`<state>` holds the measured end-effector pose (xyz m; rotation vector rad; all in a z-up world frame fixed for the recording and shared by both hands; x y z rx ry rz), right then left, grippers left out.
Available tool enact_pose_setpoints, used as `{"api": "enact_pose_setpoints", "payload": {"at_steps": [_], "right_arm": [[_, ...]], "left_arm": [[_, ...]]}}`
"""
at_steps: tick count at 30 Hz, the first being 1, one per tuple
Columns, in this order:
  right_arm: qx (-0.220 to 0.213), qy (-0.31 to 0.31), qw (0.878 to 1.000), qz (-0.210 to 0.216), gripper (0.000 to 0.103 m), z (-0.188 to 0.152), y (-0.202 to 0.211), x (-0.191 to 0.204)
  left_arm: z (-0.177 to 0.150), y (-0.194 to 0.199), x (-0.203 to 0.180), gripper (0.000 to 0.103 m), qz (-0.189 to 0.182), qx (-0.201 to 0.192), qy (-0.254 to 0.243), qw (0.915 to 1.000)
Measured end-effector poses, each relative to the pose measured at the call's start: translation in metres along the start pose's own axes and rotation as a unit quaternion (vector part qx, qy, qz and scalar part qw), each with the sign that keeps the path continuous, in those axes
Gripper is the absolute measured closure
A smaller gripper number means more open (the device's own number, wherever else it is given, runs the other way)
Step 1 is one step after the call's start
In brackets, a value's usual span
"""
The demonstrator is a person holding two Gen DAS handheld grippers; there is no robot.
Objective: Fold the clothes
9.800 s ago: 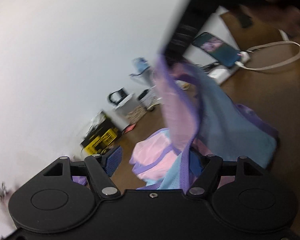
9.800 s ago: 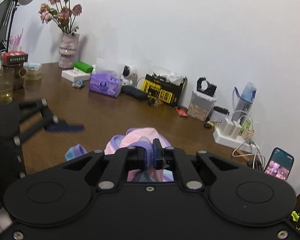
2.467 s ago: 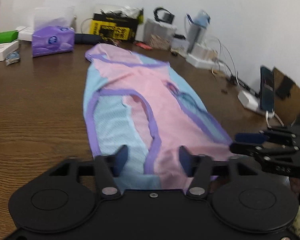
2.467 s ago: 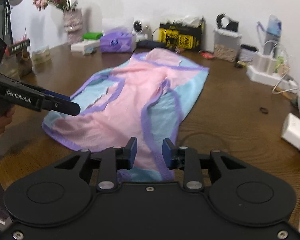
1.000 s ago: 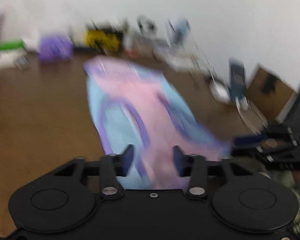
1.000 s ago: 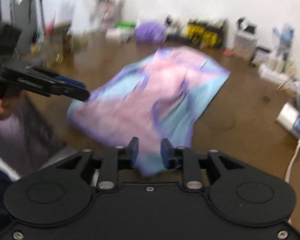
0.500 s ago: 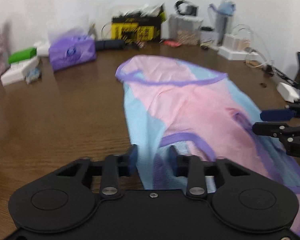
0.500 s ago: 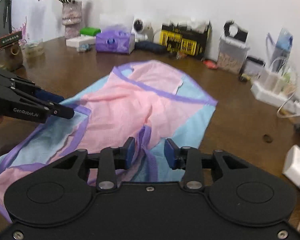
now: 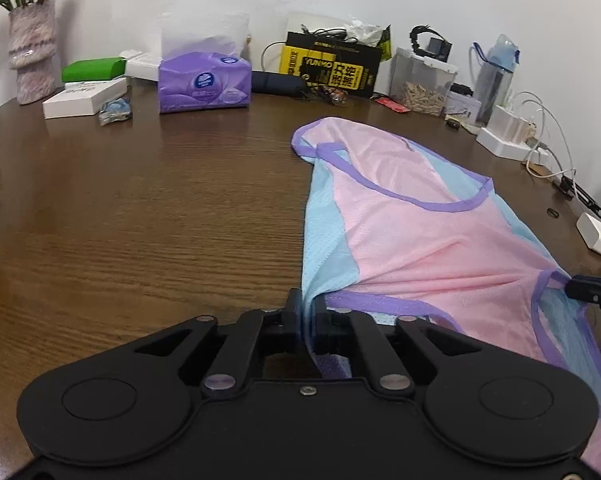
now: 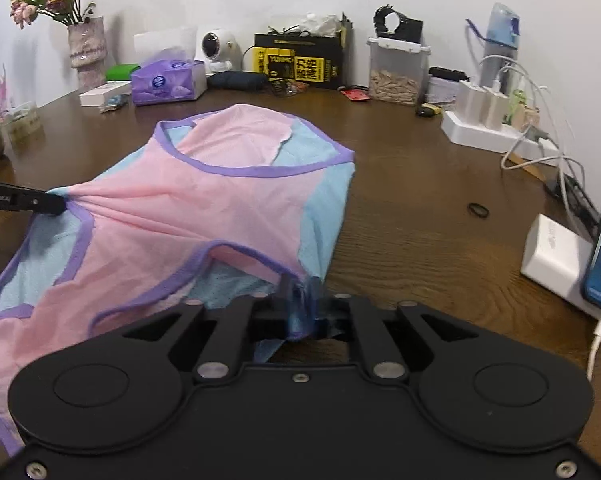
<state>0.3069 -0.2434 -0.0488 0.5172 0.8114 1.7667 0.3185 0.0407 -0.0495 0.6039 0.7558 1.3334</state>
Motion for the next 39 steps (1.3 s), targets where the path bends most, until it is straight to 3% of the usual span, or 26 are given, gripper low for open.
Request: {"api": "enact_pose_setpoints", "payload": {"at_steps": [1, 2, 3, 5, 6, 9, 15, 18, 19, 20, 22, 31, 33, 34, 39], "right_arm": [[-0.006, 0.004, 1.0, -0.002, 0.064, 0.0, 0.005, 0.002], [-0.017, 0.008, 1.0, 0.007, 0.05, 0.0, 0.013, 0.004], [-0.029, 0.01, 0.999, 0.024, 0.043, 0.0, 0.023, 0.007], [-0.041, 0.009, 0.997, 0.066, 0.038, -0.002, 0.036, 0.012], [-0.04, 0.008, 0.996, 0.079, 0.038, -0.002, 0.036, 0.013], [-0.022, 0.009, 0.99, 0.138, 0.039, -0.004, 0.031, 0.031], [0.012, 0.018, 0.988, 0.15, 0.062, -0.004, 0.006, 0.054], [0.021, 0.016, 0.987, 0.158, 0.083, -0.007, -0.003, 0.059], [0.021, 0.015, 0.986, 0.162, 0.1, -0.008, -0.005, 0.06], [0.022, 0.015, 0.986, 0.163, 0.101, -0.009, -0.006, 0.06], [0.018, 0.017, 0.986, 0.166, 0.101, -0.011, -0.003, 0.061], [-0.014, 0.026, 0.985, 0.171, 0.1, -0.012, 0.034, 0.057], [-0.006, 0.02, 0.985, 0.171, 0.089, -0.013, 0.032, 0.056], [-0.002, 0.019, 0.985, 0.17, 0.078, -0.015, 0.03, 0.057], [0.013, 0.014, 0.986, 0.167, 0.076, -0.017, 0.015, 0.064]], "left_arm": [[0.001, 0.009, -0.002, 0.041, -0.007, -0.011, 0.002, 0.9999], [0.001, 0.018, -0.004, 0.038, -0.017, -0.02, 0.005, 0.9997], [0.001, 0.026, -0.006, 0.038, -0.034, -0.021, 0.009, 0.9992], [0.001, 0.034, -0.009, 0.038, -0.055, -0.021, 0.015, 0.9981], [-0.002, 0.036, -0.02, 0.038, -0.093, -0.011, 0.021, 0.9954], [-0.011, 0.028, -0.048, 0.041, -0.125, 0.012, -0.002, 0.9921], [-0.02, -0.004, -0.083, 0.066, -0.12, 0.053, -0.026, 0.991], [-0.023, -0.009, -0.082, 0.087, -0.109, 0.047, -0.03, 0.9925], [-0.024, -0.009, -0.08, 0.094, -0.11, 0.048, -0.028, 0.9924], [-0.024, -0.01, -0.078, 0.096, -0.112, 0.049, -0.023, 0.9922], [-0.026, -0.008, -0.076, 0.101, -0.12, 0.045, -0.022, 0.9915], [-0.025, 0.027, -0.075, 0.102, -0.163, 0.017, -0.008, 0.9865], [-0.024, 0.027, -0.073, 0.102, -0.165, 0.019, -0.001, 0.9861], [-0.024, 0.026, -0.073, 0.102, -0.165, 0.02, -0.001, 0.9861], [-0.026, 0.026, -0.076, 0.102, -0.171, 0.025, -0.005, 0.9849]]}}
Point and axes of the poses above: each gripper's, at about its wrist camera, not at the fingertips, and y roughly against the way its jaws point, x to its left, z to its top, the point moved 6 cm from there along -y, roughly the way its jaws point, and after that the axes turned 10 degrees about x, right-handed, at the moved point
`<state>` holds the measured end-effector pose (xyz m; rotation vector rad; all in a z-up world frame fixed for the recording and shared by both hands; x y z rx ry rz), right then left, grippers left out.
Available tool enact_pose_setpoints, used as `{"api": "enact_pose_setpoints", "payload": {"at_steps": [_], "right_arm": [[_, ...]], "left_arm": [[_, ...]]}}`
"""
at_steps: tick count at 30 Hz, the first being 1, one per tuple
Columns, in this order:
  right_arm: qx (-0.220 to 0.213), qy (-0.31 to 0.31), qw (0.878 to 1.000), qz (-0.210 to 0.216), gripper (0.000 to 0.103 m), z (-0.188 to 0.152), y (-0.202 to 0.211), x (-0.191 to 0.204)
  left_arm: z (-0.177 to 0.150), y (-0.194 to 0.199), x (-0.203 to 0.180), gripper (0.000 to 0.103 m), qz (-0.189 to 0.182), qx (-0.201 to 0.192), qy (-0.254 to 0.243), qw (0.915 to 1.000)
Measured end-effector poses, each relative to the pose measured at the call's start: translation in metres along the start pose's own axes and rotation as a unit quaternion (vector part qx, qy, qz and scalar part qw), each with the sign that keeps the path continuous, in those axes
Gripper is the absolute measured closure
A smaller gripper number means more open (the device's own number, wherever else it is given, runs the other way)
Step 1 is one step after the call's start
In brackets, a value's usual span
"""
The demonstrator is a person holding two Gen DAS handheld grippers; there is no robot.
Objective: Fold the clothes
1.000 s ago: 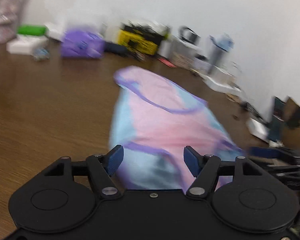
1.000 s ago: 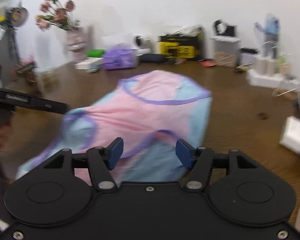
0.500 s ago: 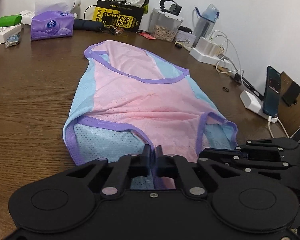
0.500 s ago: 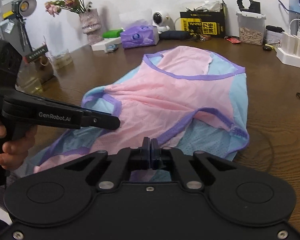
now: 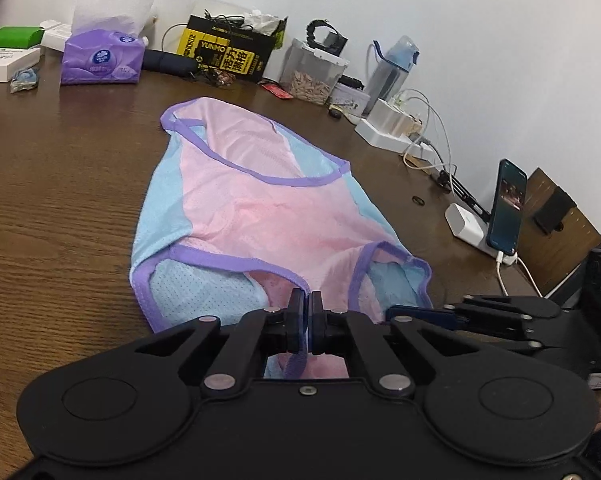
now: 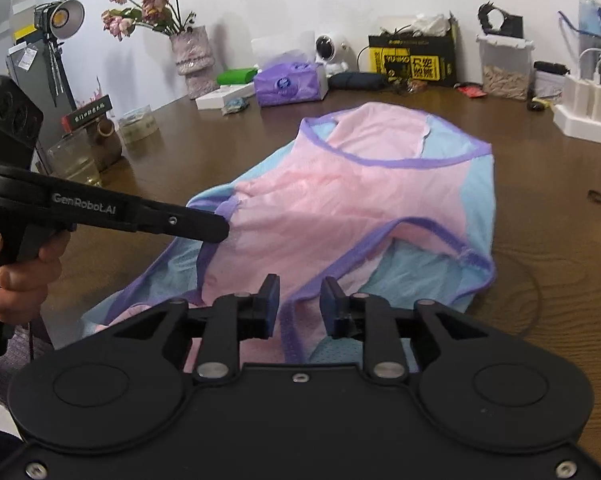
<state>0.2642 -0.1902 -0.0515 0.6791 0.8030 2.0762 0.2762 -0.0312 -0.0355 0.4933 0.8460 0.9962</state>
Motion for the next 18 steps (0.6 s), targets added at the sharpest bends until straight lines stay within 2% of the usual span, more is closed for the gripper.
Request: {"api": "enact_pose_setpoints", "payload": {"at_steps": [4, 9, 10, 11, 18], "right_arm": [[0.004, -0.008, 1.0, -0.003, 0.076, 0.0, -0.008, -0.004], [0.012, 0.049, 0.998, -0.039, 0.076, -0.004, -0.011, 0.014], [0.011, 0.064, 0.996, -0.052, 0.081, -0.005, -0.013, 0.017], [0.011, 0.077, 0.995, -0.064, 0.095, -0.006, -0.014, 0.021], [-0.033, 0.068, 0.994, -0.074, 0.097, -0.001, 0.01, 0.022]], "left_arm": [[0.002, 0.002, 0.004, 0.102, 0.002, -0.003, 0.004, 1.0], [0.002, 0.0, 0.004, 0.101, 0.002, -0.001, 0.007, 1.0], [0.002, -0.001, 0.003, 0.101, 0.001, -0.001, 0.007, 1.0], [0.003, -0.001, 0.003, 0.102, 0.002, -0.001, 0.006, 1.0], [0.004, 0.011, 0.001, 0.101, 0.01, -0.013, 0.005, 0.9999]]}}
Point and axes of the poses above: each gripper's, at about its wrist camera, not at the fingertips, and y roughly against the way its jaws point, x to its left, z to its top, the point moved 6 cm from there along -y, roughly the way its jaws point, and after that the axes turned 10 degrees about x, right-handed, at the moved point
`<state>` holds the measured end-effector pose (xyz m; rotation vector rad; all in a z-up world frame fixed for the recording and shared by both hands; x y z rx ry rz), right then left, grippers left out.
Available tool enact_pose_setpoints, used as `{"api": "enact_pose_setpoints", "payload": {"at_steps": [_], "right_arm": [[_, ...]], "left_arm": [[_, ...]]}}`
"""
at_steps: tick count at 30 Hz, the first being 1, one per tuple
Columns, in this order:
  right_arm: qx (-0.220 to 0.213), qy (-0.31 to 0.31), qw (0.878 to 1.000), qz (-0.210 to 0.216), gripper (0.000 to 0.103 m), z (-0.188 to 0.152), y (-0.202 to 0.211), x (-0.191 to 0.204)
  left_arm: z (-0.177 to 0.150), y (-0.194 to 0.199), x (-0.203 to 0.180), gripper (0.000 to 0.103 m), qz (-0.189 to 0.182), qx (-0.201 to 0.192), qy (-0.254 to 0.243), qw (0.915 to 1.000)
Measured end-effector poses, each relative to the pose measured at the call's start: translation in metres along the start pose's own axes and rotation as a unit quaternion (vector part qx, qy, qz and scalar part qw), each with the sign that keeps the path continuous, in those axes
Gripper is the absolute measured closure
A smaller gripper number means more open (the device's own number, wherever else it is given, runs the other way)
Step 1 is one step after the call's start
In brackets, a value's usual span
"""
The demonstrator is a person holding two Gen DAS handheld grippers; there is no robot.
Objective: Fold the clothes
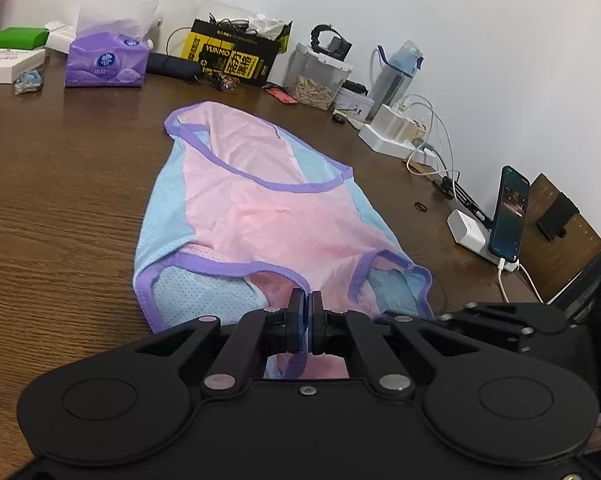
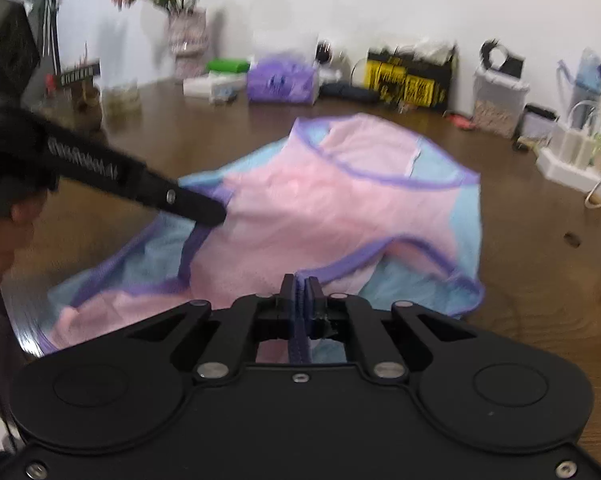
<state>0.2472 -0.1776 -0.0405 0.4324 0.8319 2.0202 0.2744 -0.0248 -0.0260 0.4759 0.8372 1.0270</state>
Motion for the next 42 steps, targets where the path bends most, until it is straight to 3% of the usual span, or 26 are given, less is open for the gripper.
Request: {"api": "enact_pose_setpoints", "payload": {"at_steps": [5, 9, 11, 17, 20, 21, 22, 23, 25, 28, 30, 36, 39, 42], "right_arm": [[-0.033, 0.017, 0.999, -0.006, 0.097, -0.002, 0.03, 0.005], [-0.047, 0.038, 0.998, -0.008, 0.096, -0.02, 0.049, 0.015], [-0.037, 0.047, 0.998, -0.002, 0.079, -0.03, 0.05, 0.019], [-0.039, 0.05, 0.998, -0.017, 0.062, -0.035, 0.057, 0.018], [-0.041, 0.049, 0.998, -0.021, 0.059, -0.027, 0.055, 0.015], [-0.042, 0.048, 0.998, -0.024, 0.059, -0.024, 0.054, 0.013], [-0.044, 0.046, 0.998, -0.027, 0.059, -0.021, 0.053, 0.01], [-0.047, 0.042, 0.998, -0.032, 0.055, -0.016, 0.052, 0.005], [-0.056, 0.023, 0.997, -0.046, 0.04, -0.007, 0.052, -0.009], [-0.061, -0.015, 0.996, -0.068, 0.037, 0.017, 0.048, -0.045], [-0.061, -0.032, 0.995, -0.069, 0.037, 0.03, 0.043, -0.061], [-0.019, -0.103, 0.993, -0.051, 0.037, 0.093, -0.023, -0.141], [0.0, -0.109, 0.992, -0.068, 0.037, 0.107, -0.052, -0.167], [0.023, -0.121, 0.99, -0.062, 0.037, 0.123, -0.091, -0.193]], "left_arm": [[-0.007, 0.012, -0.009, 0.101, -0.01, -0.005, -0.014, 0.9998], [-0.022, 0.005, -0.002, 0.101, 0.002, 0.015, -0.003, 0.9999], [-0.029, 0.0, 0.002, 0.101, 0.012, 0.028, -0.001, 0.9995], [-0.043, -0.009, 0.007, 0.099, 0.041, 0.05, -0.016, 0.9978], [-0.041, 0.002, 0.006, 0.087, 0.028, 0.046, -0.018, 0.9984], [-0.039, 0.01, 0.005, 0.075, 0.016, 0.035, -0.018, 0.9991], [-0.035, 0.019, 0.007, 0.063, 0.01, 0.019, -0.018, 0.9996], [-0.028, 0.028, 0.01, 0.058, 0.012, 0.003, -0.015, 0.9998], [-0.004, 0.04, 0.021, 0.055, 0.041, -0.033, -0.005, 0.9986], [0.038, 0.036, 0.046, 0.053, 0.083, -0.051, 0.022, 0.995], [0.082, 0.012, 0.069, 0.053, 0.105, -0.035, 0.05, 0.9926], [0.154, -0.069, 0.096, 0.053, 0.128, 0.015, 0.047, 0.9906], [0.167, -0.097, 0.11, 0.053, 0.139, 0.032, 0.062, 0.9878], [0.166, -0.114, 0.112, 0.053, 0.117, 0.052, 0.056, 0.9902]]}}
Point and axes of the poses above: each gripper's, at about its wrist camera, not at the fingertips, and y roughly against the way its jaws point, x to its left, z to its top, the point moved 6 cm from there along -y, roughly the way its jaws point, and after that the axes turned 10 degrees about x, right-handed, at the moved point
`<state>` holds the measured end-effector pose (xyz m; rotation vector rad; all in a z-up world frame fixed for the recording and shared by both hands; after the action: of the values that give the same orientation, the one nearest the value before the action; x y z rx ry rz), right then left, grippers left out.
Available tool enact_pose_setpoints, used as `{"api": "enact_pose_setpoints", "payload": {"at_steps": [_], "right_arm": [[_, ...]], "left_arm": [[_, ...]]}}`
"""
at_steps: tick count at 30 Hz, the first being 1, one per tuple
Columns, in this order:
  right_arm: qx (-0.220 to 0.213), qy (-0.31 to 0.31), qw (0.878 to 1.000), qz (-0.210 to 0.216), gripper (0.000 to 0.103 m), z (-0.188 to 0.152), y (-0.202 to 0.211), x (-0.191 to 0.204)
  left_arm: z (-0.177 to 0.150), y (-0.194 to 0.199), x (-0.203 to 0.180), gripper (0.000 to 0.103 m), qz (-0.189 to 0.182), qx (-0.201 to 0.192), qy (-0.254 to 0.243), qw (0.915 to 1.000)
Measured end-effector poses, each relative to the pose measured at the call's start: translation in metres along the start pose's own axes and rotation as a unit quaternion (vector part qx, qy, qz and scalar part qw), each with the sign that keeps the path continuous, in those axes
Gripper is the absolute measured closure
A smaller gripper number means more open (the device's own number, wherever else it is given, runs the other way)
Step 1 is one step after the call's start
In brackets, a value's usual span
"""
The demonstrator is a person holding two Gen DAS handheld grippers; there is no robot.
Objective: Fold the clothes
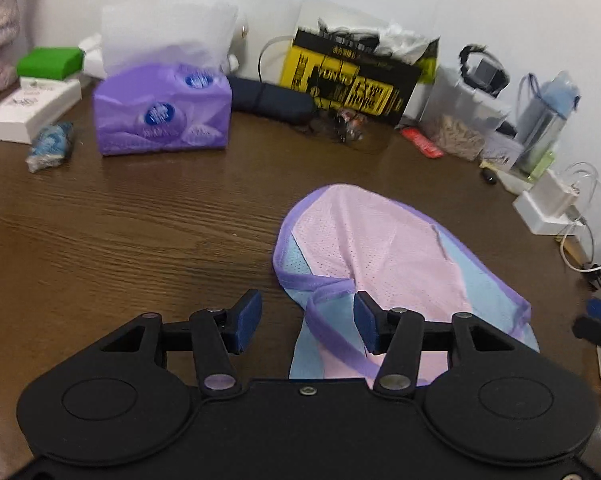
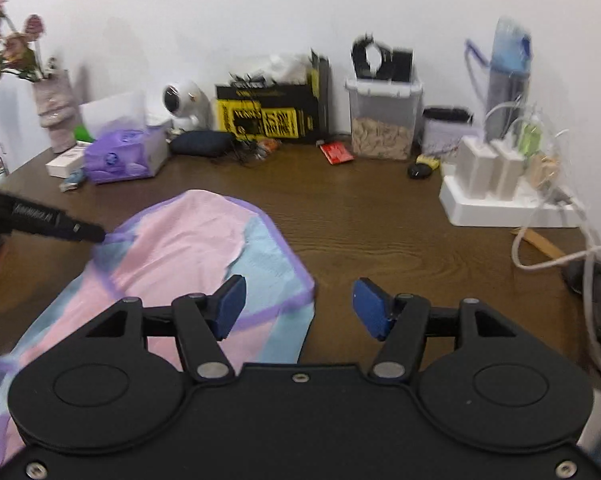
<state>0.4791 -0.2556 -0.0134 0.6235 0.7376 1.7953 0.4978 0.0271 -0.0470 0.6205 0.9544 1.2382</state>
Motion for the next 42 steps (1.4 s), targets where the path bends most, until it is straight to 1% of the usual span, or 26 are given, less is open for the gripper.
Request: {"api": "enact_pose_setpoints", "payload": {"at_steps": [1, 3, 4, 5, 6, 7, 9, 10, 12, 13, 17, 19, 21, 26, 27, 28, 29, 30, 31, 33, 34, 35, 37, 40, 41, 42], "right_arm": [[0.01, 0.001, 1.0, 0.002, 0.037, 0.008, -0.017, -0.002], [0.023, 0.001, 1.0, 0.0, 0.043, 0.01, -0.032, -0.001], [0.028, 0.003, 1.0, 0.003, 0.054, 0.009, -0.039, 0.0], [0.034, 0.004, 0.999, 0.005, 0.059, 0.008, -0.046, 0.002], [0.04, 0.006, 0.999, 0.007, 0.061, 0.008, -0.053, 0.004], [0.046, 0.008, 0.999, 0.009, 0.065, 0.007, -0.06, 0.005], [0.055, 0.011, 0.998, 0.012, 0.078, 0.004, -0.071, 0.008], [0.053, 0.012, 0.998, 0.009, 0.099, 0.003, -0.07, 0.009], [0.046, 0.011, 0.999, -0.005, 0.099, -0.003, -0.068, 0.008], [0.043, 0.007, 0.999, -0.013, 0.099, -0.004, -0.066, 0.005], [0.037, 0.004, 0.999, -0.039, 0.099, -0.008, -0.061, 0.002], [0.036, 0.01, 0.998, -0.049, 0.099, -0.009, -0.06, 0.004], [0.035, 0.02, 0.997, -0.066, 0.099, -0.01, -0.06, 0.008], [0.027, 0.018, 0.996, -0.079, 0.097, -0.008, -0.062, 0.008], [0.023, 0.016, 0.996, -0.08, 0.095, -0.008, -0.063, 0.008], [0.018, 0.013, 0.997, -0.078, 0.087, -0.007, -0.061, 0.008], [0.01, 0.011, 0.997, -0.074, 0.076, -0.007, -0.055, 0.008], [0.003, 0.009, 0.998, -0.067, 0.072, -0.007, -0.048, 0.009], [-0.001, 0.008, 0.998, -0.059, 0.063, -0.008, -0.041, 0.011], [-0.004, 0.01, 0.999, -0.046, 0.052, -0.01, -0.033, 0.015], [-0.002, 0.016, 0.999, -0.031, 0.044, -0.015, -0.027, 0.02], [0.003, 0.02, 0.999, -0.027, 0.043, -0.018, -0.027, 0.023], [0.012, 0.028, 0.999, -0.019, 0.044, -0.024, -0.028, 0.029], [0.025, 0.039, 0.999, -0.011, 0.077, -0.032, -0.033, 0.038], [0.024, 0.036, 0.999, -0.016, 0.097, -0.032, -0.035, 0.037], [0.023, 0.032, 0.999, -0.02, 0.098, -0.033, -0.036, 0.035]], "left_arm": [[0.0, -0.002, 0.0, 0.053, -0.006, 0.002, -0.003, 1.0], [-0.002, -0.008, -0.003, 0.053, -0.025, 0.009, -0.014, 0.9995], [-0.002, -0.01, -0.003, 0.053, -0.024, 0.01, -0.015, 0.9995], [-0.003, -0.014, -0.001, 0.055, -0.017, 0.013, -0.017, 0.9996], [-0.003, -0.015, -0.002, 0.071, -0.013, 0.008, -0.024, 0.9996], [-0.003, -0.016, -0.002, 0.094, -0.009, 0.008, -0.027, 0.9996], [-0.005, -0.016, 0.001, 0.096, 0.002, 0.001, -0.019, 0.9998], [-0.004, -0.015, 0.002, 0.098, 0.006, -0.003, -0.012, 0.9999], [-0.005, -0.009, 0.013, 0.099, 0.031, -0.028, 0.016, 0.999], [-0.005, -0.007, 0.015, 0.099, 0.035, -0.035, 0.026, 0.9984], [-0.013, 0.003, 0.038, 0.099, 0.037, -0.067, 0.103, 0.9917], [-0.014, 0.004, 0.044, 0.099, 0.044, -0.075, 0.123, 0.9886], [-0.015, 0.006, 0.056, 0.099, 0.059, -0.087, 0.154, 0.9825], [-0.013, 0.009, 0.071, 0.097, 0.048, -0.082, 0.185, 0.9782], [-0.013, 0.01, 0.072, 0.093, 0.051, -0.083, 0.186, 0.9777], [-0.012, 0.012, 0.071, 0.082, 0.054, -0.085, 0.183, 0.9779], [-0.012, 0.014, 0.07, 0.074, 0.058, -0.087, 0.181, 0.978], [-0.012, 0.016, 0.069, 0.054, 0.057, -0.091, 0.179, 0.978], [-0.012, 0.017, 0.069, 0.043, 0.055, -0.093, 0.176, 0.9784], [-0.009, 0.019, 0.063, 0.043, 0.039, -0.098, 0.161, 0.9814], [-0.01, 0.018, 0.06, 0.044, 0.036, -0.097, 0.155, 0.9825], [-0.009, 0.015, 0.057, 0.047, 0.037, -0.093, 0.146, 0.9842], [-0.01, 0.009, 0.052, 0.084, 0.043, -0.085, 0.132, 0.9867], [-0.011, 0.004, 0.049, 0.095, 0.071, -0.091, 0.111, 0.9872], [-0.011, 0.004, 0.05, 0.096, 0.083, -0.096, 0.108, 0.986], [-0.012, 0.003, 0.051, 0.096, 0.097, -0.102, 0.106, 0.9845]]}}
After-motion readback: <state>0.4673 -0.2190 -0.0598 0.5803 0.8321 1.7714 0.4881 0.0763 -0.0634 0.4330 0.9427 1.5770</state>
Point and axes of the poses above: each gripper's, at about its wrist camera, not at the fingertips, and y roughly against the way its jaws point, x to its left, z to its top, the point moved 6 cm from there along -y, roughly the way its jaws point, and after that the axes turned 10 degrees about x, right-handed, at the moved point
